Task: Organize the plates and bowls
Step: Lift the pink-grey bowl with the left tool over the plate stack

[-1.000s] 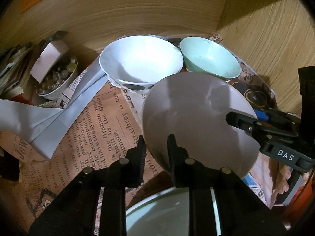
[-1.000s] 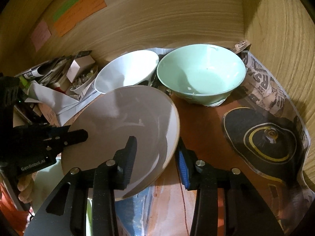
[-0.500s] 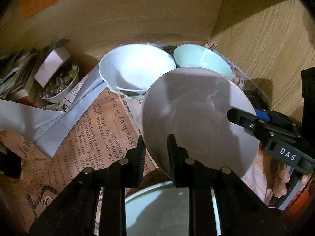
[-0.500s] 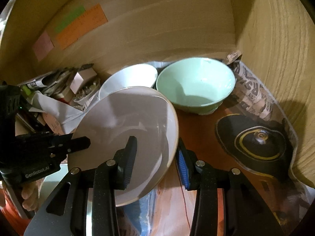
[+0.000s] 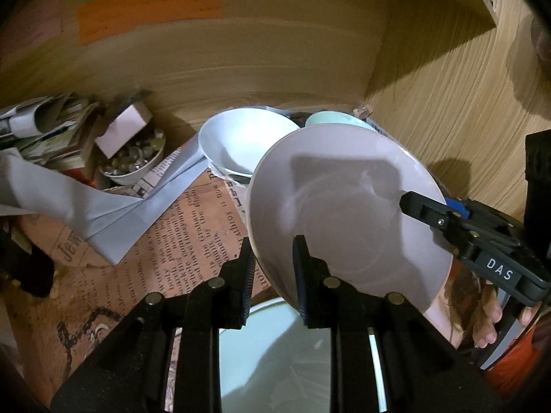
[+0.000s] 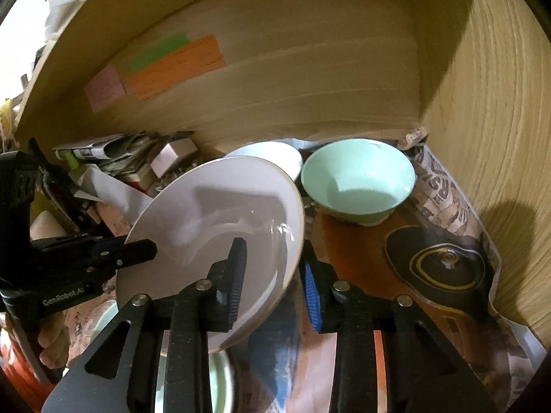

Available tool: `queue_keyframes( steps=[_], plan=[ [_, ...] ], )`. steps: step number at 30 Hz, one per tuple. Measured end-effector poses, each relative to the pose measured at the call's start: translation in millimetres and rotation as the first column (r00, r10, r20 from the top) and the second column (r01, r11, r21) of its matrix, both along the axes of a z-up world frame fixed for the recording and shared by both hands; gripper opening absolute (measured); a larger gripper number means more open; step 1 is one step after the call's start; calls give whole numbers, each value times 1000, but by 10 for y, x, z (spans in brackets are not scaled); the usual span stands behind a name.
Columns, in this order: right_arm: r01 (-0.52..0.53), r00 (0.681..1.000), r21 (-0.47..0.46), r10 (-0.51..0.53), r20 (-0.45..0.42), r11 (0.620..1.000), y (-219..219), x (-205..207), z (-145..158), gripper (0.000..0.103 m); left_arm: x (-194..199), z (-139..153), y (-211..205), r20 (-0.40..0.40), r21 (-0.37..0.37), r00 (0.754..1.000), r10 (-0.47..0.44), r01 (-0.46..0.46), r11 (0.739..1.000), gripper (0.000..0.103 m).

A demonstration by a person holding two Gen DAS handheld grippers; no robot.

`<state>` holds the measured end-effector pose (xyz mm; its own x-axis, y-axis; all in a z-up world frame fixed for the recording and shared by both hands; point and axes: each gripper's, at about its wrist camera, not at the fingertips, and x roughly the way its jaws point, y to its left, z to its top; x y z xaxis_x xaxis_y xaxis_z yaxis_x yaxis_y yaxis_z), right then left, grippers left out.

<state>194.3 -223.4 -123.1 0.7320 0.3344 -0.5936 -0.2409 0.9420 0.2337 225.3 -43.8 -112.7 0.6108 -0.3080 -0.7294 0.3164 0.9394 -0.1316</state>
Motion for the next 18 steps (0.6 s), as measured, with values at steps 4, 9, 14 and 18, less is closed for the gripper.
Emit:
queue_keyframes(
  steps=[4,9,14,18],
  plan=[
    [-21,1000,-7,21,19,1000,113,-50,45,22,-100,39,145,15,-10,999,28,-28,1000,21],
    [-56,998,-17,56,38,998,287,-107,80,19,-259,82,377,32,-31,997,69,-68,997,21],
    [-94,994,-17,95,50,995,476,-165,98,19,-412,125,584,48,-37,993,106,-104,994,21],
    [-130,990,-24,131,54,991,669,-215,107,19,-537,161,766,56,-44,989,140,-138,990,21]
  ],
)
